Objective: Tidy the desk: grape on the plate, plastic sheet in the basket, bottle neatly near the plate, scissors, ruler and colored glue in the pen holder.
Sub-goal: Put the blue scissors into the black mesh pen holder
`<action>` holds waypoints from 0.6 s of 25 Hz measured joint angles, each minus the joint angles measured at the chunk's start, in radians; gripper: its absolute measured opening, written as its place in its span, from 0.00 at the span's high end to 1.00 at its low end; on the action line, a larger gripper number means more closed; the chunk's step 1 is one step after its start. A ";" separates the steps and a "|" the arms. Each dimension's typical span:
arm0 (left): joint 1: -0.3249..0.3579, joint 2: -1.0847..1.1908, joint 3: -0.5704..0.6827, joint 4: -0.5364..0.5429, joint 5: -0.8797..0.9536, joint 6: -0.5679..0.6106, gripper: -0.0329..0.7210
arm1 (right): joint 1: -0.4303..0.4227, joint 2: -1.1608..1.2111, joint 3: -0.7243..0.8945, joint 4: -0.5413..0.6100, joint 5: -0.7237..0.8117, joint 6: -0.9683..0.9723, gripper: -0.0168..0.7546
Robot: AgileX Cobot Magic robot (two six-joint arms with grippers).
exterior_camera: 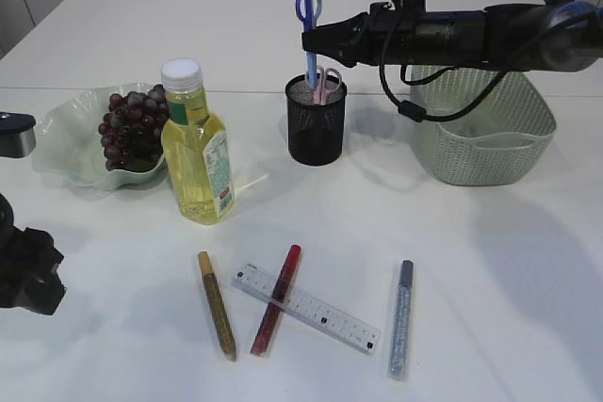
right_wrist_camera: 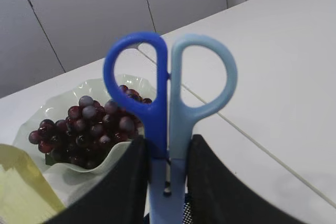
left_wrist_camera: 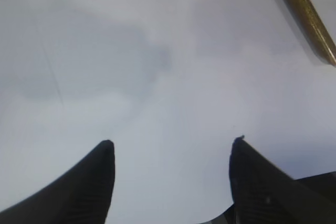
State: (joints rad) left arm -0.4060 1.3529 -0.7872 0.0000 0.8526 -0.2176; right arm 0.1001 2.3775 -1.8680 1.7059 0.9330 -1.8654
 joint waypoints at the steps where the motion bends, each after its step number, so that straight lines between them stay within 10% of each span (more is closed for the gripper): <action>1: 0.000 0.000 0.000 0.000 0.000 0.000 0.30 | 0.000 0.000 0.000 -0.009 0.000 0.000 0.73; 15: 0.000 0.000 0.000 0.000 -0.002 0.000 0.30 | 0.000 0.000 0.000 -0.094 0.025 0.023 0.57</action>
State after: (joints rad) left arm -0.4060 1.3529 -0.7872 0.0000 0.8508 -0.2176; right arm 0.1001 2.3775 -1.8680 1.6116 0.9582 -1.8428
